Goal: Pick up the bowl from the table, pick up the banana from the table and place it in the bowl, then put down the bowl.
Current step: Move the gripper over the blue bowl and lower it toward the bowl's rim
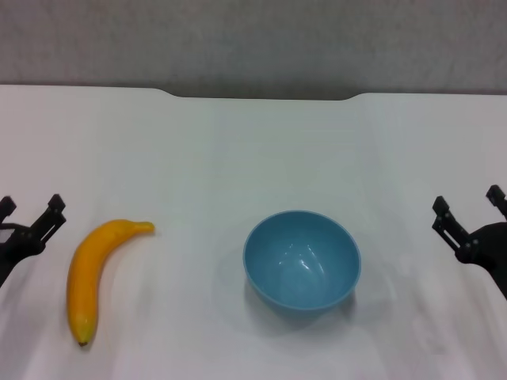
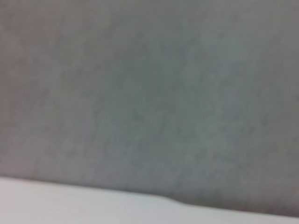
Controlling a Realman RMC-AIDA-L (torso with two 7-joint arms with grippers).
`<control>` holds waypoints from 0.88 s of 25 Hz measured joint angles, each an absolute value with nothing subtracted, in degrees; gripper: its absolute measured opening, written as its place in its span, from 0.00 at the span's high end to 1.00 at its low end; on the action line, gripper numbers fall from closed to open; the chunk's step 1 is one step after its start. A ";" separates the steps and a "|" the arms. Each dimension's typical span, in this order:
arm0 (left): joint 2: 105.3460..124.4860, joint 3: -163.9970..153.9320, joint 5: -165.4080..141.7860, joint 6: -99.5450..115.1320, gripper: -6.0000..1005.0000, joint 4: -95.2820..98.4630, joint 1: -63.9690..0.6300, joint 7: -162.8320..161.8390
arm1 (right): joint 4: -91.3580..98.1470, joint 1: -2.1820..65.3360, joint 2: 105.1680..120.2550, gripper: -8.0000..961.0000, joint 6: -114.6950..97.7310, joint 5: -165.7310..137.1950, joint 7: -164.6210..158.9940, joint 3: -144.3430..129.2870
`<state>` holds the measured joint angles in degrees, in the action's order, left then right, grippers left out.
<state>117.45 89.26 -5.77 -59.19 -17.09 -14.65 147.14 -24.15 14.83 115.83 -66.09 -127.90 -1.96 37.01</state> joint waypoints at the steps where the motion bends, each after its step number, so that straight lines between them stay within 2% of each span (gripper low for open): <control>1: 117.44 89.07 -5.80 -60.40 0.10 -17.10 -14.67 147.96 | -24.03 14.77 115.81 0.07 -66.81 -127.86 -2.61 37.02; 17: 117.06 86.88 -6.39 -64.53 0.11 -17.86 -15.00 142.02 | -24.46 15.02 115.56 0.07 -66.88 -128.02 -4.03 36.91; 19: 117.00 86.88 -6.71 -64.32 0.11 -17.88 -14.93 141.79 | -26.72 15.14 115.12 0.07 -65.50 -128.30 -4.00 37.13; 20: 116.75 86.85 -7.64 -63.57 0.11 -18.41 -14.64 140.91 | -30.90 14.96 113.97 0.07 -61.57 -128.56 -3.68 37.62; 21: 116.75 86.85 -7.64 -63.57 0.11 -18.41 -14.64 140.91 | -30.90 14.96 113.97 0.07 -61.57 -128.56 -3.68 37.62; 22: 116.62 86.84 -8.15 -63.07 0.11 -18.86 -14.45 140.39 | -33.77 14.72 112.92 0.07 -58.92 -128.56 -3.35 38.09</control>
